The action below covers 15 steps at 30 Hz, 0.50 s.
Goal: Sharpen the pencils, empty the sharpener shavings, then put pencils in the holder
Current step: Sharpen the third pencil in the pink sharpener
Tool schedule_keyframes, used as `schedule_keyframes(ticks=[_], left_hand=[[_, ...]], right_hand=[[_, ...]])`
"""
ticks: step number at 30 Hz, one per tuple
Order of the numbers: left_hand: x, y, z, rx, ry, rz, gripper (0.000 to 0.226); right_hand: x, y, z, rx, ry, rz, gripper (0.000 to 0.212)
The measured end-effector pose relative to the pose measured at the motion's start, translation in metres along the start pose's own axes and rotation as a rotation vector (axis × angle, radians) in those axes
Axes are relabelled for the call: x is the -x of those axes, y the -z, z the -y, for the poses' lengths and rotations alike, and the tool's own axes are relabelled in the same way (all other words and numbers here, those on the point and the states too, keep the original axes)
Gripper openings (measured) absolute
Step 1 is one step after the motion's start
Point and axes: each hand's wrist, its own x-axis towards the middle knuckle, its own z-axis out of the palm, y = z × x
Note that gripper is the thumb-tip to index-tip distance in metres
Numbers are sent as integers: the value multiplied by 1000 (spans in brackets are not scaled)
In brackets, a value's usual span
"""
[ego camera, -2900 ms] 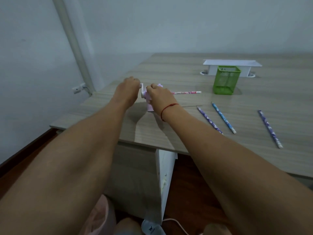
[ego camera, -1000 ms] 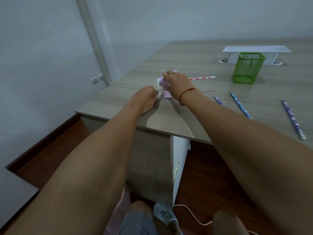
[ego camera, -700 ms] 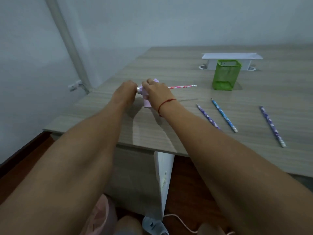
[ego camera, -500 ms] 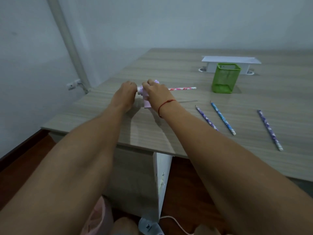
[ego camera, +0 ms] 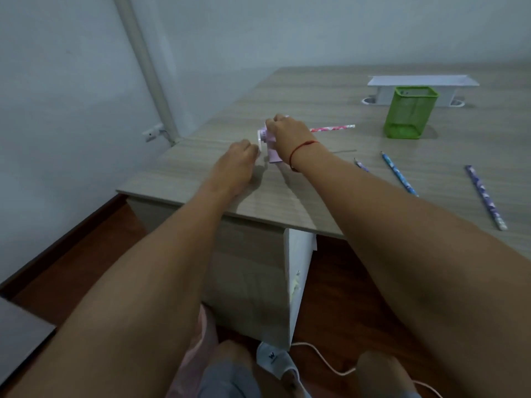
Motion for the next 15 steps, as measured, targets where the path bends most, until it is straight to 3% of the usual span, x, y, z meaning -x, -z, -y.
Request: schedule_keyframes(ticks=[6,8,15], left_hand=[[-22,-6,7,48,110,268,35],[-35,-12,15,1,105,314,32],[-85,-17,40,-130,66,161,17]], right_hand=[[2,-2,-9,1,34,-11,35],[2,-4,-10,12,41,-20,36],[-2,-10,-9,60,33,-49,35]])
